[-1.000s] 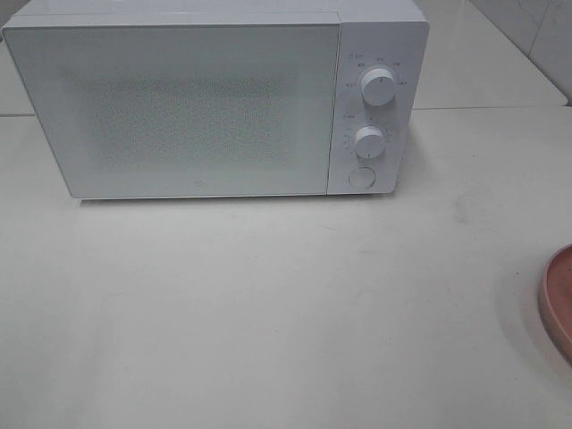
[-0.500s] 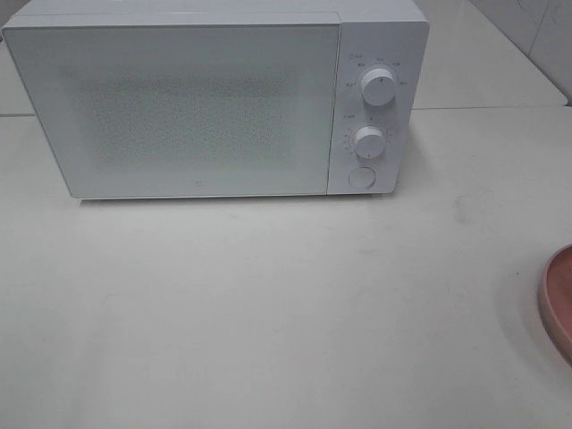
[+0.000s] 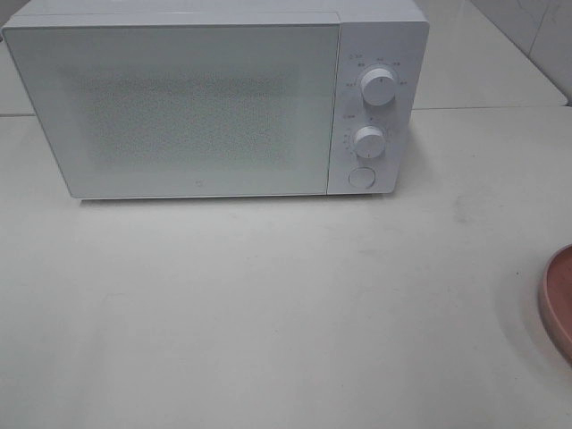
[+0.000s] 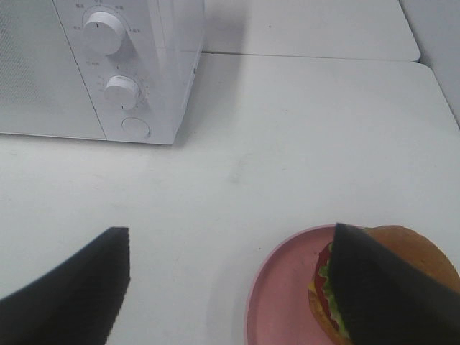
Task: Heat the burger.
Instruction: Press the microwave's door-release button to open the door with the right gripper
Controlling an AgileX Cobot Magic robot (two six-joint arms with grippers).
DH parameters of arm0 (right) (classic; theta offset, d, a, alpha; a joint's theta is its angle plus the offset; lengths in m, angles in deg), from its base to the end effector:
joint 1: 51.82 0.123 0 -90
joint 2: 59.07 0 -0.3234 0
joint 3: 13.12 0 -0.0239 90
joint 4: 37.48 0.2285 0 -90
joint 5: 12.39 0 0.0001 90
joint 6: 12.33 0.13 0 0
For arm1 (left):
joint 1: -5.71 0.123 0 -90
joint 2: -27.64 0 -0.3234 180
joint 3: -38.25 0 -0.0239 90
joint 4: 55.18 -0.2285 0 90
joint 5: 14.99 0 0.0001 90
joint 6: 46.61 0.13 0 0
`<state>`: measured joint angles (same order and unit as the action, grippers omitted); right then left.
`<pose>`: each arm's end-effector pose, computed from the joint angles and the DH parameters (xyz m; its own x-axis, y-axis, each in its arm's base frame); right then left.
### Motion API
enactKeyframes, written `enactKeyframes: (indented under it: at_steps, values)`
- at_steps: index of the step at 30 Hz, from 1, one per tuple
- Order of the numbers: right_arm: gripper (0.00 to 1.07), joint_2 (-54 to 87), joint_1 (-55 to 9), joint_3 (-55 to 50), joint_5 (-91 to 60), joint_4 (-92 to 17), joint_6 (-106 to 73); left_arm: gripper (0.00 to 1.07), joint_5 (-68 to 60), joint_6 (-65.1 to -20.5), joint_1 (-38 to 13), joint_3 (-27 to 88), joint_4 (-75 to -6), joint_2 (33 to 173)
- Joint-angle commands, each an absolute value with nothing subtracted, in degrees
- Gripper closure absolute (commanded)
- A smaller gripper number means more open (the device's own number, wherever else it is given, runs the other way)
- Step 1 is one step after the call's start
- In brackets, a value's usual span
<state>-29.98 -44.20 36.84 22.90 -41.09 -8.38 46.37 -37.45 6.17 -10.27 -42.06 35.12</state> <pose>0.0557 0.0027 0.2936 -0.4093 -0.0371 -0.9116 -0.0925 0.9957 0.0010 -0.0306 -0.0262 0.2553 -0.4408 0.0441 -0.8965 0.1917 0.9804 -0.0461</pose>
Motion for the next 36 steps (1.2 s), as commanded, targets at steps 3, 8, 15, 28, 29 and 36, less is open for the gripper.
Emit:
enactKeyframes:
  at_steps: [3,8,15,28,29,36]
  values:
    - [0.32,-25.22,-44.32,37.47,16.03,-41.09,-7.98,0.09,46.43,-37.73,6.40,-10.33,-41.89,35.01]
    - [0.32,-21.61,-44.32,37.47,12.70,-41.09,-7.98,0.09,46.43,-37.73,6.40,-10.33,-41.89,35.01]
    - [0.32,-13.42,-44.32,37.47,4.97,-41.09,-7.98,0.09,46.43,-37.73,6.40,-10.33,-41.89,35.01]
    - [0.32,-1.27,-44.32,37.47,-8.84,-41.09,-7.98,0.09,46.43,-37.73,6.40,-10.33,-41.89,35.01]
    - [0.32,0.73,-44.32,37.47,-11.36,-41.09,-7.98,0.09,46.43,-37.73,6.40,-10.33,-41.89,35.01]
    - [0.32,5.83,-44.32,37.47,-19.78,-41.27,-7.98,0.09,46.43,-37.73,6.40,-10.33,-41.89,35.01]
